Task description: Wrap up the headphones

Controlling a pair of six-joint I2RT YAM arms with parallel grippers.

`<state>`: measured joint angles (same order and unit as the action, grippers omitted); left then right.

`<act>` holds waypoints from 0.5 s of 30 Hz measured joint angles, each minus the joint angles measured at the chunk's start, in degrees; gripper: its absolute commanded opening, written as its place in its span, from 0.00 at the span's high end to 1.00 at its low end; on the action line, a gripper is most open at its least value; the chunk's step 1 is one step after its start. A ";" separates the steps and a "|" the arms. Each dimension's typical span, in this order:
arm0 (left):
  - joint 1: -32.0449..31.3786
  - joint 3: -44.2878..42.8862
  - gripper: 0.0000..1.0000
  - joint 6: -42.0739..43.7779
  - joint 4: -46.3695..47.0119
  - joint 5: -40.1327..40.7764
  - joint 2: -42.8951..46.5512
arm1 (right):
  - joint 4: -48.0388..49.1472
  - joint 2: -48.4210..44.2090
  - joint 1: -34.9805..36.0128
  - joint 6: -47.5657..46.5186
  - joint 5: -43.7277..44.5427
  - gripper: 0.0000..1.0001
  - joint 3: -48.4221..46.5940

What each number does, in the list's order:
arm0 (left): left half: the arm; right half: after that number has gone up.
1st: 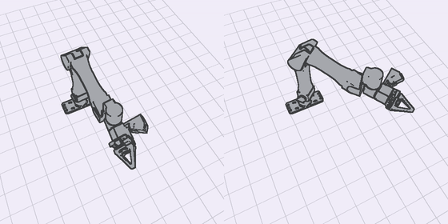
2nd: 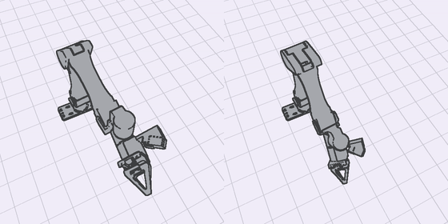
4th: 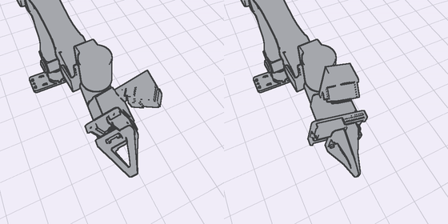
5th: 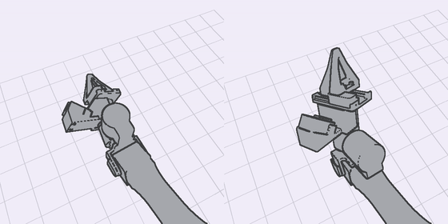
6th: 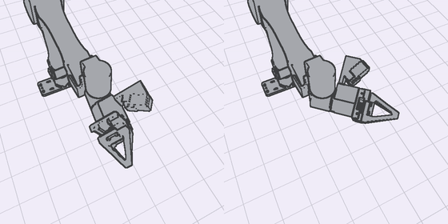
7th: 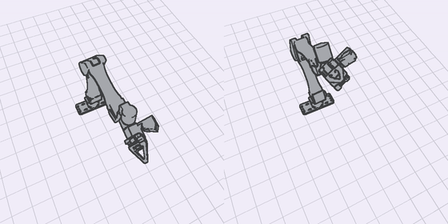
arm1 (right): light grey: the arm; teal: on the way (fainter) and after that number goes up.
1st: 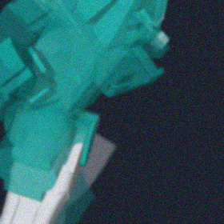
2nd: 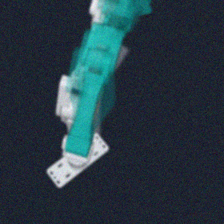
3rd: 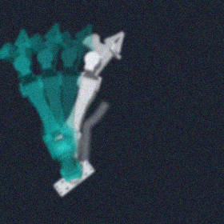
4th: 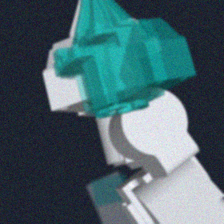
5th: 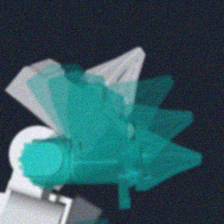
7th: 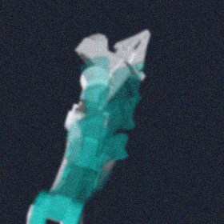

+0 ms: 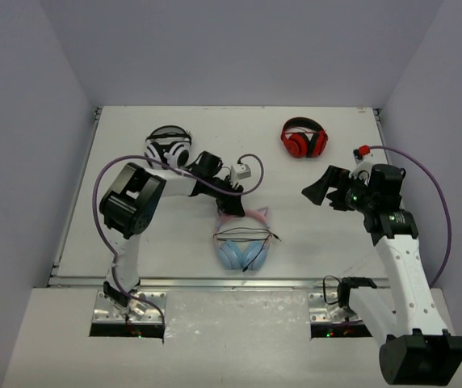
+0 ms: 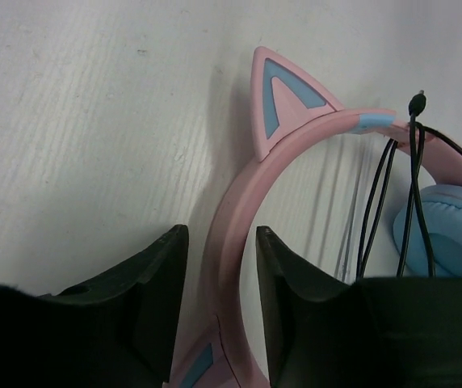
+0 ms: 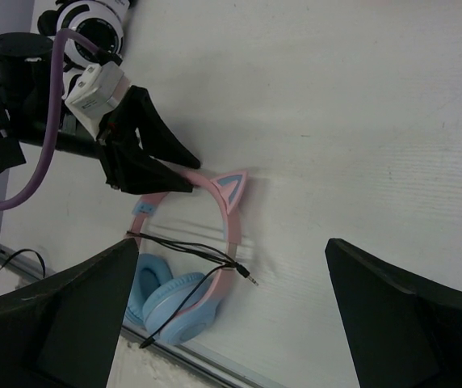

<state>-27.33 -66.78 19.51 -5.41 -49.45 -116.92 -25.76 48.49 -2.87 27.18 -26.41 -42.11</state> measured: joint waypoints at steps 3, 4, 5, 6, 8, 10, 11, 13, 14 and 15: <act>0.33 1.20 0.00 -1.68 2.10 2.08 1.62 | 0.04 -0.11 0.00 -0.09 -0.52 0.01 0.00; 0.59 1.60 0.00 -2.78 2.99 2.03 2.40 | 0.02 -0.11 0.00 -0.13 -0.68 0.01 0.00; 0.79 1.75 0.00 -3.56 3.13 3.10 3.52 | 0.02 -0.11 0.00 -0.15 -0.74 0.01 0.00; 1.09 1.79 0.00 -4.13 3.69 3.65 4.35 | 0.02 -0.11 0.00 -0.15 -0.81 0.01 0.00; 1.86 1.81 0.00 -5.14 4.52 5.31 6.32 | 0.02 -0.09 0.00 -0.15 -0.87 0.01 0.00; 2.62 1.81 0.00 -6.40 5.33 6.95 8.24 | 0.04 -0.11 0.00 -0.15 -0.87 0.01 0.00; 3.04 1.81 0.00 -7.02 5.90 8.02 9.33 | 0.02 -0.09 0.00 -0.15 -0.87 0.01 0.00; 3.61 1.97 0.00 -9.11 6.93 10.82 11.63 | -0.04 -0.09 0.00 -0.22 -0.85 0.01 -0.02; 3.85 2.12 0.00 -10.54 7.21 12.85 13.18 | -0.11 -0.07 0.00 -0.31 -0.81 0.01 -0.04; 4.07 2.19 0.00 -12.28 7.13 17.09 15.04 | -0.52 -0.07 0.00 -0.57 -0.66 0.01 -0.24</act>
<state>-23.27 -64.60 7.22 1.72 -32.36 -101.89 -26.28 48.42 -2.87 26.61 -27.07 -42.35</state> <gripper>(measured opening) 0.999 0.992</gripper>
